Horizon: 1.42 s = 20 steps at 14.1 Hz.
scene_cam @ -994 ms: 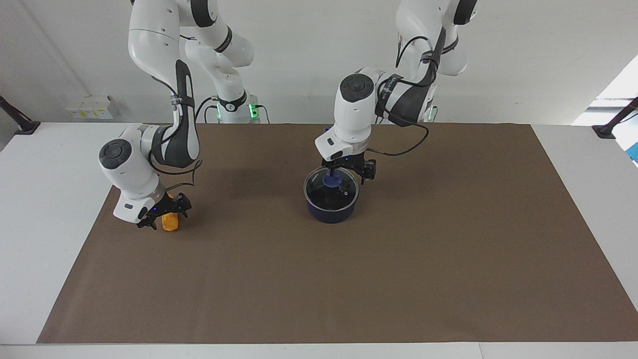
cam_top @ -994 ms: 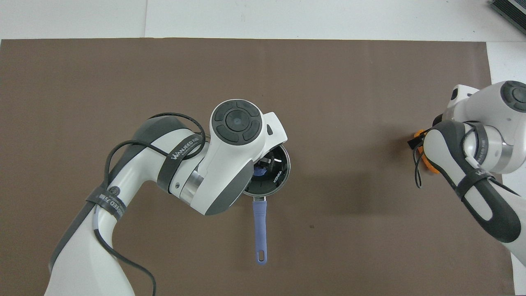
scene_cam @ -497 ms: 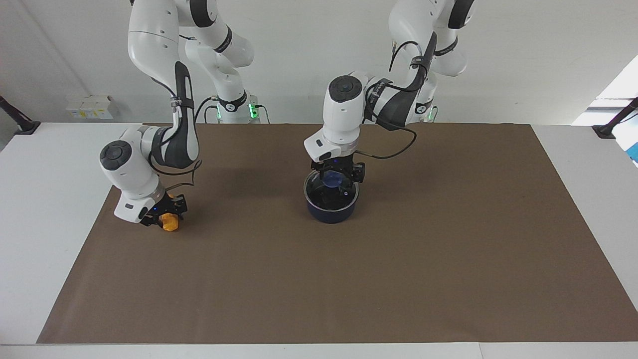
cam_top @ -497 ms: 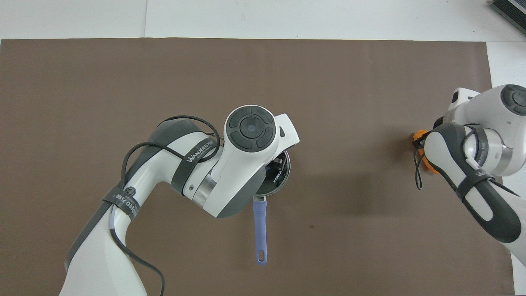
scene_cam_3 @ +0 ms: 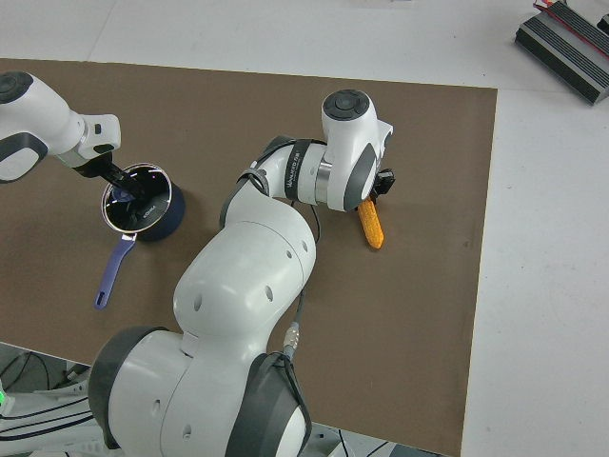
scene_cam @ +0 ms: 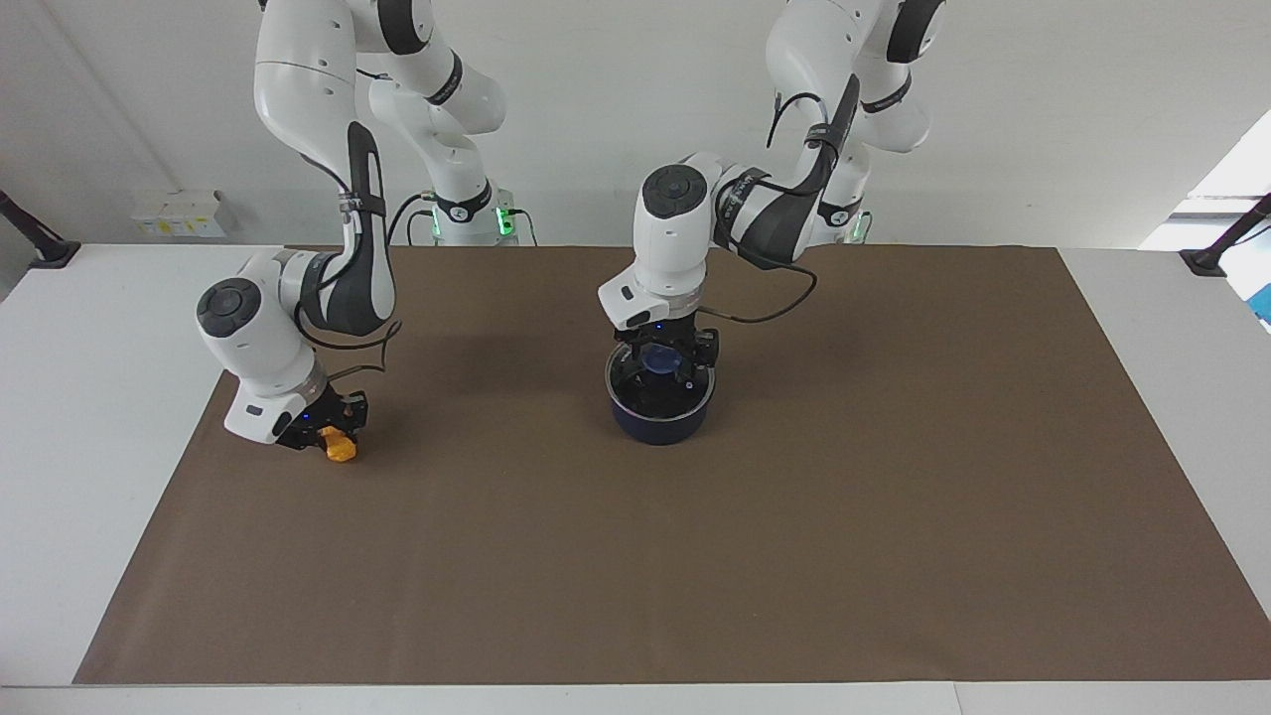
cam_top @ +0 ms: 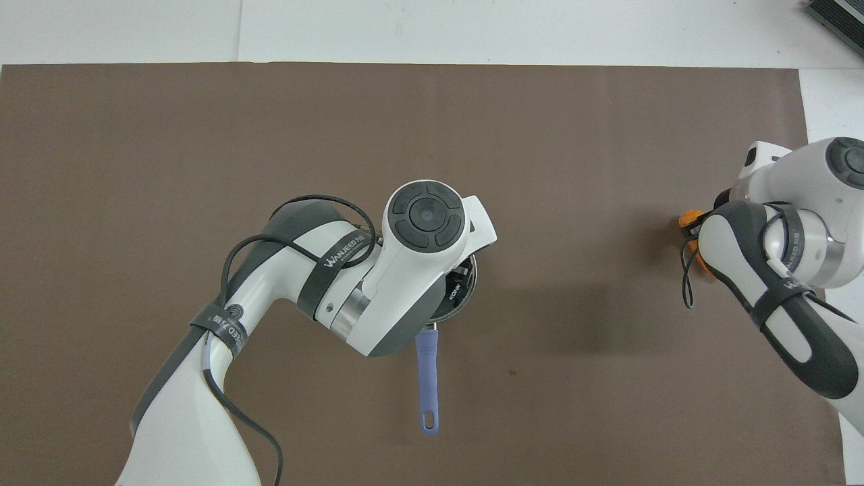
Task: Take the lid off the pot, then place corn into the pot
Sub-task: 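Lift the lid with the left gripper while the right gripper carries the corn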
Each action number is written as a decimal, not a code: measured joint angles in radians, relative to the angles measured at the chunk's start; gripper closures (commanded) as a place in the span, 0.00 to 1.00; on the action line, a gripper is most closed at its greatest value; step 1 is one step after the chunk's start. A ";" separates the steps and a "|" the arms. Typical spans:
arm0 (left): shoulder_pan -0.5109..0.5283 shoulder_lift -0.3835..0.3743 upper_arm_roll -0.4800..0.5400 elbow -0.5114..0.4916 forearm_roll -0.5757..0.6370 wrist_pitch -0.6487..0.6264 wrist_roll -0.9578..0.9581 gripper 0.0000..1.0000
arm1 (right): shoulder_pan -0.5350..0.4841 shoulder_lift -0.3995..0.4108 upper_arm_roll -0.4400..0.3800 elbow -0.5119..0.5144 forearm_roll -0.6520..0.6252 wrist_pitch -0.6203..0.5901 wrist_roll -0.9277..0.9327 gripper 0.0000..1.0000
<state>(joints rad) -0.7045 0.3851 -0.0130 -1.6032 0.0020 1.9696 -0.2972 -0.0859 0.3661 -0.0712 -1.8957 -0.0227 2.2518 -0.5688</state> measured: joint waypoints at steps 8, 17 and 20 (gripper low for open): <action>-0.012 0.000 0.001 -0.004 0.000 -0.008 0.002 1.00 | 0.086 -0.109 0.011 0.111 0.000 -0.196 0.198 1.00; -0.010 -0.050 0.021 0.074 0.001 -0.126 0.002 1.00 | 0.084 -0.173 0.046 0.187 0.002 -0.330 0.217 1.00; 0.032 -0.098 0.038 0.079 0.002 -0.187 0.003 1.00 | 0.094 -0.173 0.096 0.215 0.001 -0.340 0.324 1.00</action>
<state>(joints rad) -0.6722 0.2869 0.0251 -1.5244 0.0045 1.7828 -0.2941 0.0084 0.1933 0.0251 -1.6805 -0.0213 1.9119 -0.2451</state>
